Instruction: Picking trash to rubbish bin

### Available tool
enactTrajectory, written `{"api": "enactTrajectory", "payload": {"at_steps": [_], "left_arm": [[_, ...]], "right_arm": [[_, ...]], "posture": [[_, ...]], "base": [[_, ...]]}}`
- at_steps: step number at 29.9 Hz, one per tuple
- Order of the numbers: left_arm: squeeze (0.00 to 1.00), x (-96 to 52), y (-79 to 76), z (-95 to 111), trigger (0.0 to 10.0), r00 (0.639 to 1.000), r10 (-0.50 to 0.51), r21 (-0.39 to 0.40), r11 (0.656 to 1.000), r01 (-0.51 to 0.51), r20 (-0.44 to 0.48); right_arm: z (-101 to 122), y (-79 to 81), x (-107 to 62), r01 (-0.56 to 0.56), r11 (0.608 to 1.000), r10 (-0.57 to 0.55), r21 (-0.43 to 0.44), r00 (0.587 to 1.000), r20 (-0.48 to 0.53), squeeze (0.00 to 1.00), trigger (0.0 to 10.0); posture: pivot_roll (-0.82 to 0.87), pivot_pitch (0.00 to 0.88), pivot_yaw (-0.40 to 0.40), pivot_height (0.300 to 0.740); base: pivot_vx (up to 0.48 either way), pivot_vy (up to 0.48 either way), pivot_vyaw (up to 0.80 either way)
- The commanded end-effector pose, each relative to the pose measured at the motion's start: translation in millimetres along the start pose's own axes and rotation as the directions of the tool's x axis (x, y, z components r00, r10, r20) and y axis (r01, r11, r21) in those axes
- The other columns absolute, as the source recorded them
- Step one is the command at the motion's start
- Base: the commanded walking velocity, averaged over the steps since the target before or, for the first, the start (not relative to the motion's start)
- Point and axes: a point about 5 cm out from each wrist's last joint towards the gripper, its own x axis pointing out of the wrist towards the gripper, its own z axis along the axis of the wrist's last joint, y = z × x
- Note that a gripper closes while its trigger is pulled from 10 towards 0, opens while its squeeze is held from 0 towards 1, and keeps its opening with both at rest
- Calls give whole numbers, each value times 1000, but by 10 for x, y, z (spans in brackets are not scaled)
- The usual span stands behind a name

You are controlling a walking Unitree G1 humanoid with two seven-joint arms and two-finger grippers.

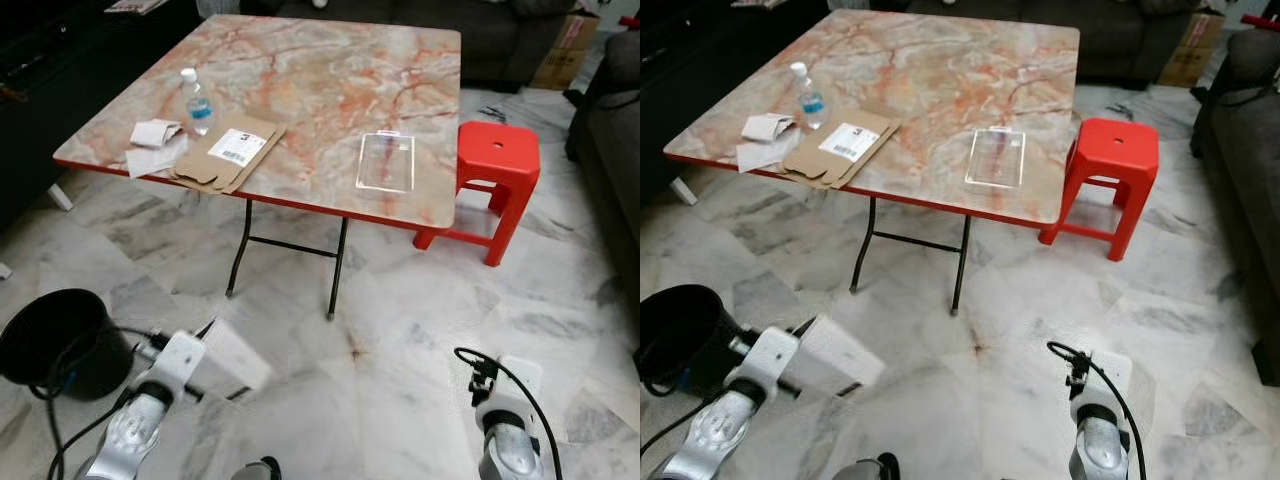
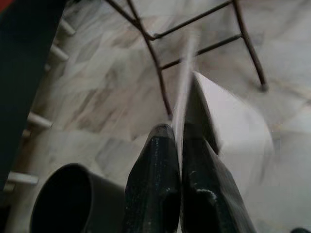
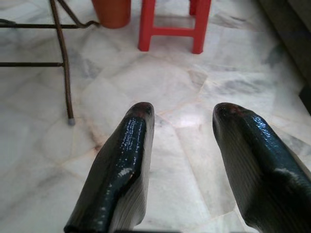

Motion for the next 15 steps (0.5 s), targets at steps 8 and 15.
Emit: {"api": "enactTrajectory", "payload": {"at_steps": [8, 15], "left_arm": [[0, 150, -32, -153, 10000, 976, 13, -135, 990, -43, -217], [0, 124, -156, -361, 10000, 892, -80, -284, 957, -57, -445]], "right_arm": [[-123, 115, -8, -71, 997, 70, -14, 994, -84, 0, 10000], [-330, 146, -67, -93, 995, 95, 20, 965, -246, 0, 10000]], "posture": [[111, 148, 5, 740], [113, 142, -14, 740]], "base": [[0, 0, 0], [0, 0, 0]]}}
